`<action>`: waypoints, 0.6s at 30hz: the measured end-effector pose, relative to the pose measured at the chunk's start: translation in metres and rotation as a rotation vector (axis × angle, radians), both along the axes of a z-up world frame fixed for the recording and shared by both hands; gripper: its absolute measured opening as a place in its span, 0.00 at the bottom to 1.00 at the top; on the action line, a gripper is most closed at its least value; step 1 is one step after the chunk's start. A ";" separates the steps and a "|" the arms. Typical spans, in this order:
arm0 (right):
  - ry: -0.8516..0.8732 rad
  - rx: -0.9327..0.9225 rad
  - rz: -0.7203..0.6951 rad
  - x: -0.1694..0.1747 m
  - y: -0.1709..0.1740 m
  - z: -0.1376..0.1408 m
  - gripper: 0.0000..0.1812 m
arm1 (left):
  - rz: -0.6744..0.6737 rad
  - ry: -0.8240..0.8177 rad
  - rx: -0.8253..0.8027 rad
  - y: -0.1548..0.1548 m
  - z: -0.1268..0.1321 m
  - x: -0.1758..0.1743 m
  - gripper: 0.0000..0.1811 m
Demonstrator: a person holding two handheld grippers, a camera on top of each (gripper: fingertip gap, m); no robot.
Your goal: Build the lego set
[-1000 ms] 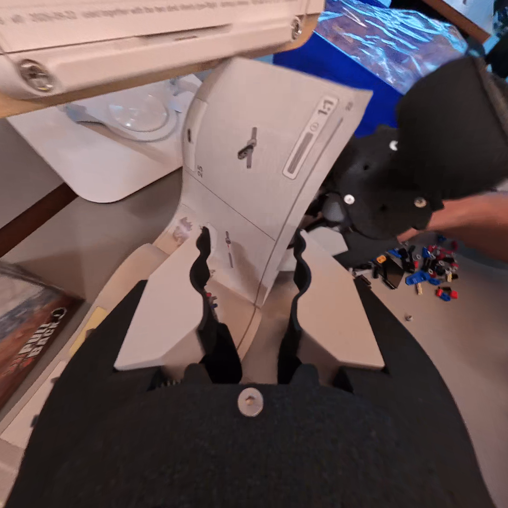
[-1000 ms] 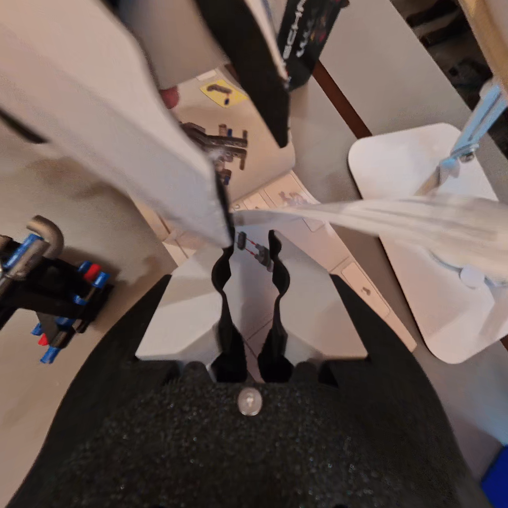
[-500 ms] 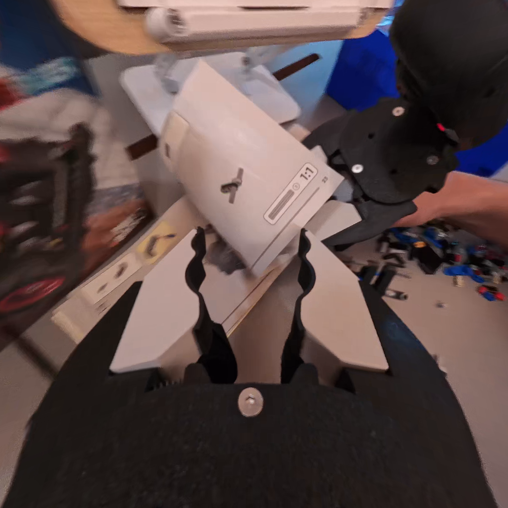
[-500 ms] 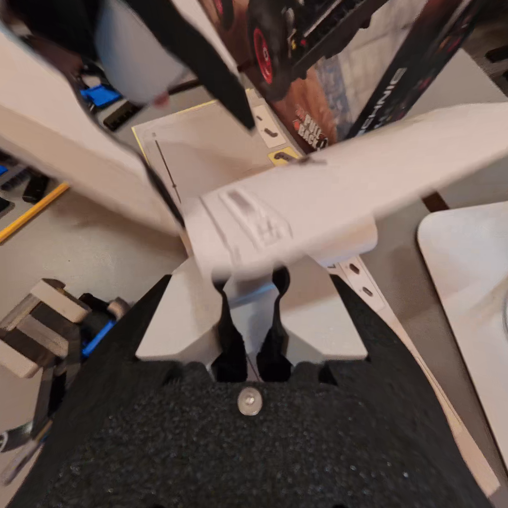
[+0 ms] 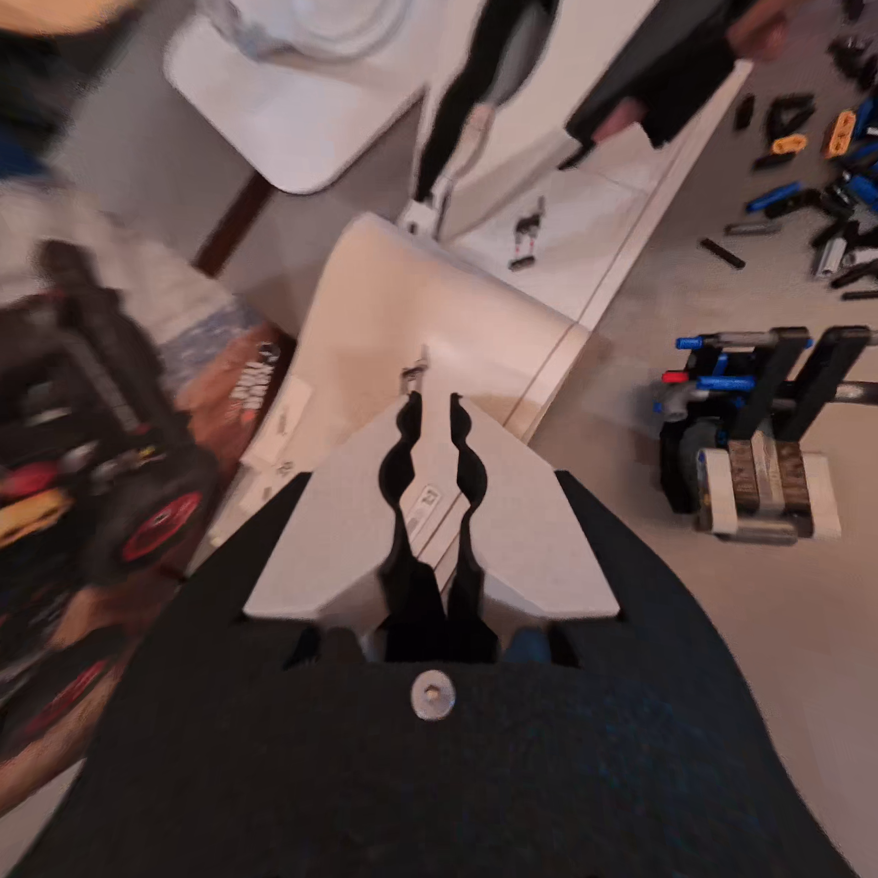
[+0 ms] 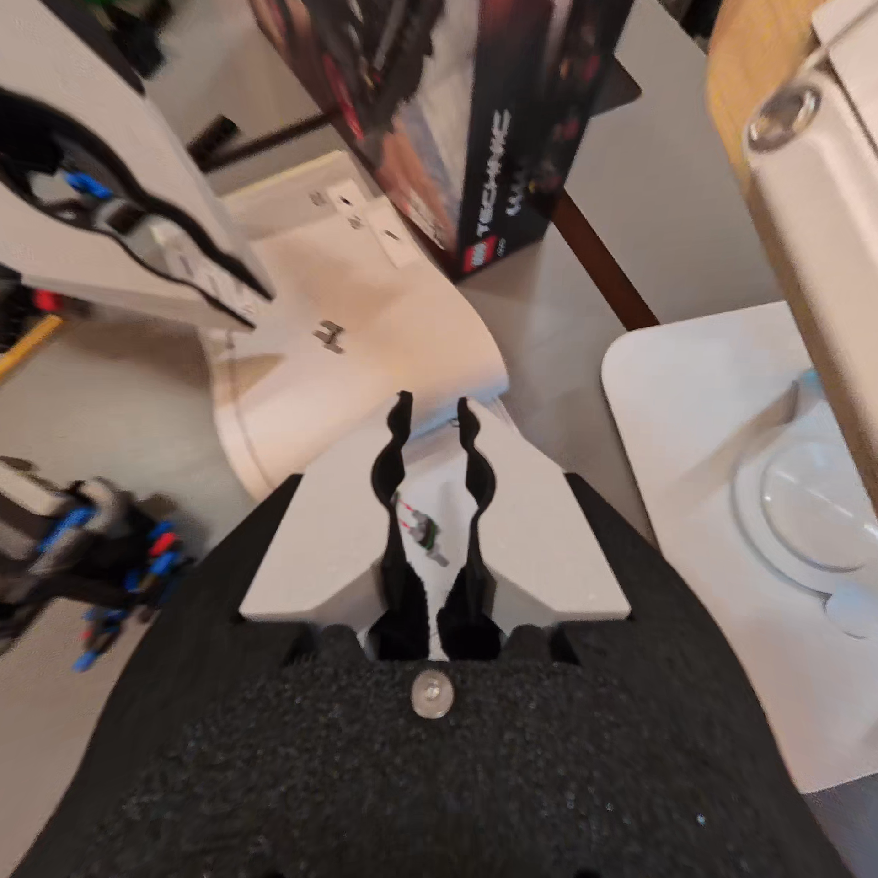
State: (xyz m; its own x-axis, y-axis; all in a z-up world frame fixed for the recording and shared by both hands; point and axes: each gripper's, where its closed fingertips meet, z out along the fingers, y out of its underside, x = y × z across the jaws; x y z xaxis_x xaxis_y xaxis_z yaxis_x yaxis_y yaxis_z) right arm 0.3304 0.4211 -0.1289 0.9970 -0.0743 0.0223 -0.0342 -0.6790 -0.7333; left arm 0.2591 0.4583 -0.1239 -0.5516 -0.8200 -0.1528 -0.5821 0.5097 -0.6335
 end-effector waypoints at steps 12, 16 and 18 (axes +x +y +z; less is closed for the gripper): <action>-0.147 -0.101 0.112 -0.009 0.019 -0.039 0.00 | 0.089 0.041 0.146 0.059 -0.029 -0.028 0.00; -0.176 -0.098 0.097 -0.004 0.020 -0.029 0.00 | 0.087 0.098 0.197 0.076 -0.050 -0.042 0.00; -0.150 -0.039 0.077 -0.005 0.018 -0.015 0.00 | 0.100 0.102 0.164 0.077 -0.051 -0.047 0.00</action>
State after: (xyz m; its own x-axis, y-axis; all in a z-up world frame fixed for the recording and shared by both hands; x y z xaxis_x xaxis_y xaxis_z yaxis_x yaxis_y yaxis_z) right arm 0.3259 0.4390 -0.1443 0.9850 0.0064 0.1725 0.1271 -0.7033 -0.6994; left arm 0.2121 0.5358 -0.1748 -0.4885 -0.8400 -0.2362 -0.6915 0.5377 -0.4823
